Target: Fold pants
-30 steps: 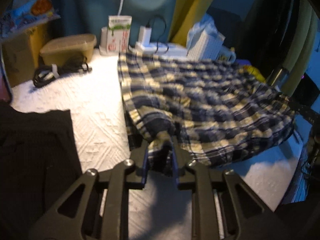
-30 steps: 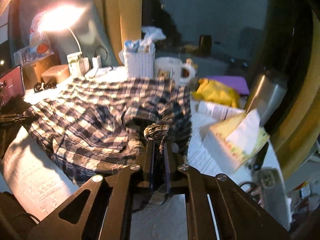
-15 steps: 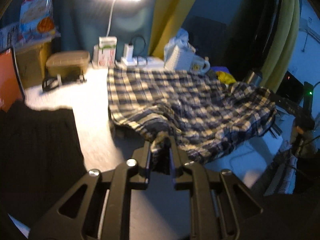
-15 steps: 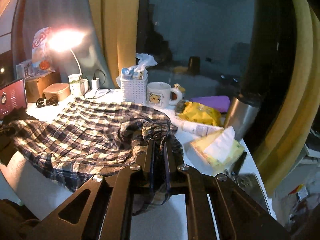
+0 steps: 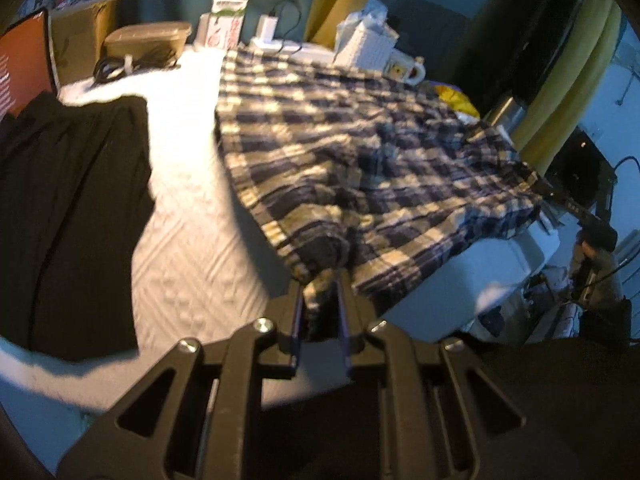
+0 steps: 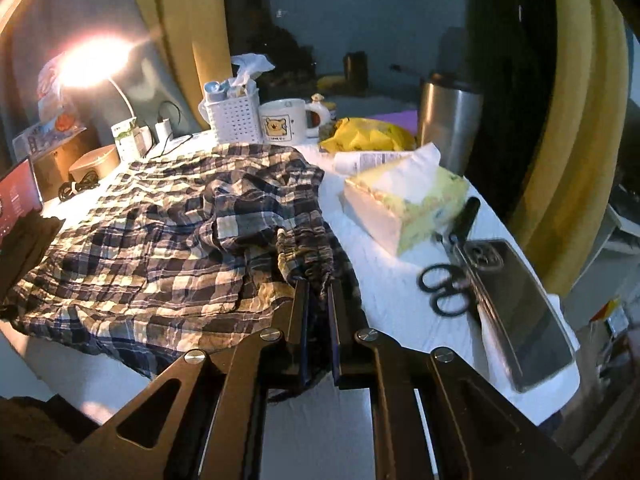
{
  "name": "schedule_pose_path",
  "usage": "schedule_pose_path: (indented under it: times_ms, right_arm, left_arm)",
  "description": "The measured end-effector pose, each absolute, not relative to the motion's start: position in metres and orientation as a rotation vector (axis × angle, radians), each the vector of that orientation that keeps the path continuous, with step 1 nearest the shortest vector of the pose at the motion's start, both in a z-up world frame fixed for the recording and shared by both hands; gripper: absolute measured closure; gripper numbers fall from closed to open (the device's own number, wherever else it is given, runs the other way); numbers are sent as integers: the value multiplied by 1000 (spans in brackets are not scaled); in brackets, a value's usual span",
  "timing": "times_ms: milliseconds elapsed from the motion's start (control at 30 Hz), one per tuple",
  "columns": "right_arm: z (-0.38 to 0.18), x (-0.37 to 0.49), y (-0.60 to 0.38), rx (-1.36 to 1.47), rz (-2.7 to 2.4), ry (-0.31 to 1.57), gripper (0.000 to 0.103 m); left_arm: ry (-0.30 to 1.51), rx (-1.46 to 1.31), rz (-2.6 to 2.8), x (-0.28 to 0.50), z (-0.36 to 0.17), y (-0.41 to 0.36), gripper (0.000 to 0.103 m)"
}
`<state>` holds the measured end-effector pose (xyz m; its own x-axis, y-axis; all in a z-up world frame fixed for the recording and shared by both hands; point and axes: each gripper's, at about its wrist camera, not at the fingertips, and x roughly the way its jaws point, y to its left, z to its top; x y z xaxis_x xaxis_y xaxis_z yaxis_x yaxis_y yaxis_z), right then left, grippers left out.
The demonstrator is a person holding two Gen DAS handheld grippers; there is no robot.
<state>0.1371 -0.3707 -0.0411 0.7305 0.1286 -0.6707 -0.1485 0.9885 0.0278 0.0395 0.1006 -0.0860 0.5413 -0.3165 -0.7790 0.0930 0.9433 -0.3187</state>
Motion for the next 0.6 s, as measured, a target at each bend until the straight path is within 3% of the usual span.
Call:
schedule_pose_path:
  times_ms: [300, 400, 467, 600]
  right_arm:
    - [-62, 131, -369, -71, 137, 807, 93]
    - [-55, 128, -367, -88, 124, 773, 75]
    - [-47, 125, -367, -95, 118, 733, 46]
    - [-33, 118, -360, -110, 137, 692, 46]
  left_arm:
    - [978, -218, -223, 33, -92, 106, 88]
    - [952, -227, -203, 36, -87, 110, 86]
    - [956, -235, -191, 38, -88, 110, 85]
    - [951, -254, -178, 39, -93, 108, 79]
